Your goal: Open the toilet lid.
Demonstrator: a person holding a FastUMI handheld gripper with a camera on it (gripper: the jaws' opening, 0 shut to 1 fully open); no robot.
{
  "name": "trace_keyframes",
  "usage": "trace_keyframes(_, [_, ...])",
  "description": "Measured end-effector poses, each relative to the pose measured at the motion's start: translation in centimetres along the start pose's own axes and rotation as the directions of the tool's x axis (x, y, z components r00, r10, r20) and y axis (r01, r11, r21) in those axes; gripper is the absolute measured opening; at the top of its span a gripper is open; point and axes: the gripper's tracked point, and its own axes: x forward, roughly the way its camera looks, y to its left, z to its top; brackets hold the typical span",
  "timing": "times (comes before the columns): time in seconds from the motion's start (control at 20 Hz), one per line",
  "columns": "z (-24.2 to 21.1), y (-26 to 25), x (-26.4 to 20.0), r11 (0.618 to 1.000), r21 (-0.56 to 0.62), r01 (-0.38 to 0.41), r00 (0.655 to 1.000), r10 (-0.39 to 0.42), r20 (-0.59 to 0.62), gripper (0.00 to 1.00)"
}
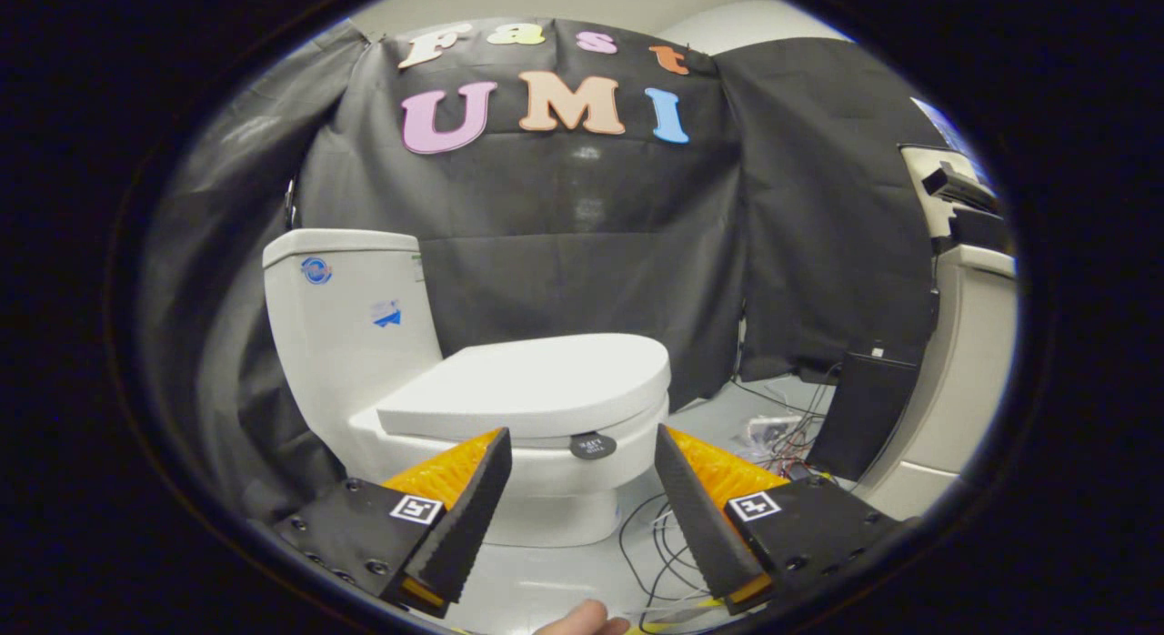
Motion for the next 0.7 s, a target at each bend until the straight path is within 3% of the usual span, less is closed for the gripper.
trace_keyframes(0.4, [0.5,-2.5,-1.9,0.996,0.036,0.08,0.997,-0.08,-0.007,0.98])
trace_keyframes(0.55, [-0.4,-2.5,-2.2,0.997,0.023,0.077,0.995,-0.075,-0.067,0.98])
trace_keyframes(0.7, [0.6,-2.2,-2.2,0.996,0.048,0.079,0.996,-0.077,-0.042,0.98])
